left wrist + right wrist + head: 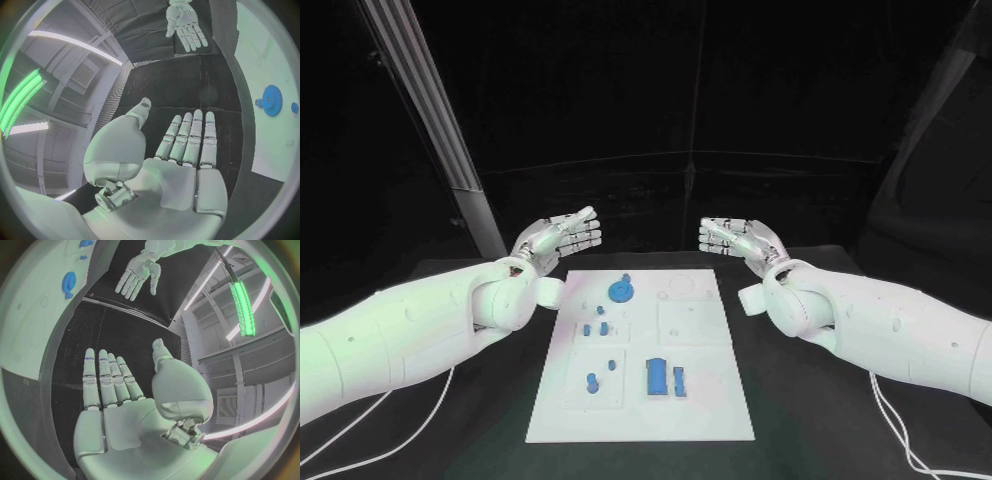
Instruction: Assemble the parts on the task board
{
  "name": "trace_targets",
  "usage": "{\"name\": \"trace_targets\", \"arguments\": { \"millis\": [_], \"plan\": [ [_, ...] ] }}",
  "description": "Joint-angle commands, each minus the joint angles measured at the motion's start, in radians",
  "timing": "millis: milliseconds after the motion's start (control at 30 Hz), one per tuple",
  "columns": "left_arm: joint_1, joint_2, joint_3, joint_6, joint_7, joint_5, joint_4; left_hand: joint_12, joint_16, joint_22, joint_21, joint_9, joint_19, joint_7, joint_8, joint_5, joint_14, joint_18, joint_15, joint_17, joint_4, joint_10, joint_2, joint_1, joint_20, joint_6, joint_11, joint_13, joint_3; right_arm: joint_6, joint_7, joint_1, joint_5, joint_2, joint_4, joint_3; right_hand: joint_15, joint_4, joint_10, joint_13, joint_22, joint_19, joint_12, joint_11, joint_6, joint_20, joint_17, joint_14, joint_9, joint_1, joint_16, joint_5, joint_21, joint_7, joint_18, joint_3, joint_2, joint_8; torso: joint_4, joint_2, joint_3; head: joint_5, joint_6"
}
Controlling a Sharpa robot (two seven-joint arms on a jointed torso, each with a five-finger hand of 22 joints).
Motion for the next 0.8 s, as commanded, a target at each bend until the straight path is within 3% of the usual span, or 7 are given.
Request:
{"name": "trace_targets", "arguments": {
  "millis": [33,233,267,367,400,467,800],
  "plan": [
    [-0.013,-0.012,0.015,-0.104,0.020,-0.021,0.046,-0.046,-0.052,-0.072,-0.101,-0.016,-0.181,-0.035,-0.020,-0.018,-0.213,-0.042,-0.100,-0.067,-0.015,-0.228,0.032,-0.296,-0.057,-0.217,-0.038,-0.015,-0.062,-0.108,0.021,-0.001,0.058,-0.013,0.060,0.002,-0.039,0.003,-0.242,-0.019,-0.053,-0.238,-0.019,-0.102,-0.213,-0.048,-0.058,-0.257,-0.015,-0.299,-0.019,-0.017,-0.072,-0.044,-0.049,0.021,-0.024,-0.018,0.0103,-0.011,0.0104,0.021,0.029],
    [-0.066,-0.052,0.066,-0.293,0.047,-0.054,0.185,-0.046,-0.078,-0.107,-0.101,-0.016,-0.270,-0.109,-0.020,-0.018,-0.317,-0.053,-0.100,-0.067,-0.015,-0.338,0.032,-0.440,-0.085,-0.322,-0.120,-0.015,-0.093,-0.285,0.047,-0.012,0.154,-0.059,0.228,0.004,-0.039,0.003,-0.357,-0.019,-0.053,-0.352,-0.019,-0.102,-0.315,-0.070,-0.058,-0.379,-0.015,-0.441,-0.019,-0.017,-0.072,-0.065,-0.066,0.021,-0.024,-0.018,0.0142,-0.015,0.0144,0.031,0.044],
    [-0.075,-0.059,0.075,-0.325,0.052,-0.060,0.209,-0.046,-0.082,-0.112,-0.101,-0.016,-0.282,-0.109,-0.020,-0.018,-0.331,-0.062,-0.100,-0.067,-0.015,-0.354,0.032,-0.460,-0.089,-0.337,-0.120,-0.015,-0.098,-0.308,0.050,-0.013,0.167,-0.065,0.251,0.004,-0.039,0.003,-0.375,-0.019,-0.053,-0.369,-0.019,-0.102,-0.330,-0.074,-0.058,-0.397,-0.015,-0.463,-0.019,-0.017,-0.072,-0.137,-0.066,0.021,-0.024,-0.018,0.0142,-0.015,0.0144,0.031,0.044],
    [-0.101,-0.078,0.100,-0.417,0.065,-0.076,0.277,-0.046,-0.091,-0.124,-0.101,-0.016,-0.315,-0.109,-0.020,-0.018,-0.371,-0.063,-0.100,-0.067,-0.015,-0.397,0.032,-0.514,-0.100,-0.378,-0.120,-0.015,-0.108,-0.368,0.059,-0.017,0.199,-0.081,0.307,0.004,-0.039,0.003,-0.419,-0.019,-0.053,-0.412,-0.019,-0.102,-0.368,-0.150,-0.058,-0.444,-0.015,-0.516,-0.019,-0.017,-0.072,-0.137,-0.147,0.021,-0.024,-0.018,0.0142,-0.015,0.0144,0.031,0.044],
    [-0.108,-0.084,0.107,-0.443,0.069,-0.081,0.296,-0.046,-0.094,-0.129,-0.101,-0.016,-0.325,-0.109,-0.020,-0.018,-0.382,-0.063,-0.100,-0.067,-0.015,-0.409,0.032,-0.531,-0.103,-0.389,-0.120,-0.015,-0.111,-0.383,0.062,-0.018,0.207,-0.085,0.322,0.004,-0.039,0.003,-0.433,-0.019,-0.053,-0.425,-0.019,-0.102,-0.379,-0.150,-0.058,-0.458,-0.015,-0.533,-0.019,-0.017,-0.072,-0.137,-0.077,0.021,-0.024,-0.018,0.0142,-0.015,0.0144,0.031,0.044],
    [-0.121,-0.094,0.120,-0.490,0.075,-0.089,0.331,-0.046,-0.165,-0.136,-0.101,-0.016,-0.344,-0.109,-0.020,-0.018,-0.404,-0.138,-0.100,-0.067,-0.015,-0.433,0.032,-0.561,-0.109,-0.411,-0.120,-0.015,-0.118,-0.408,0.065,-0.019,0.221,-0.091,0.346,0.005,-0.039,0.003,-0.458,-0.019,-0.053,-0.449,-0.019,-0.102,-0.402,-0.150,-0.058,-0.484,-0.015,-0.564,-0.019,-0.017,-0.072,-0.137,-0.147,0.021,-0.024,-0.018,0.0142,-0.015,0.0144,0.031,0.044],
    [-0.153,-0.118,0.150,-0.604,0.091,-0.109,0.415,-0.046,-0.165,-0.225,-0.101,-0.016,-0.418,-0.109,-0.020,-0.018,-0.493,-0.138,-0.100,-0.067,-0.015,-0.527,0.032,-0.684,-0.180,-0.502,-0.120,-0.015,-0.197,-0.435,0.069,-0.021,0.236,-0.098,0.371,0.005,-0.039,0.003,-0.559,-0.019,-0.053,-0.550,-0.019,-0.102,-0.491,-0.150,-0.058,-0.592,-0.015,-0.689,-0.019,-0.017,-0.072,-0.137,-0.147,0.021,-0.024,-0.018,0.0142,-0.015,0.0144,0.031,0.044]
  ]
}}
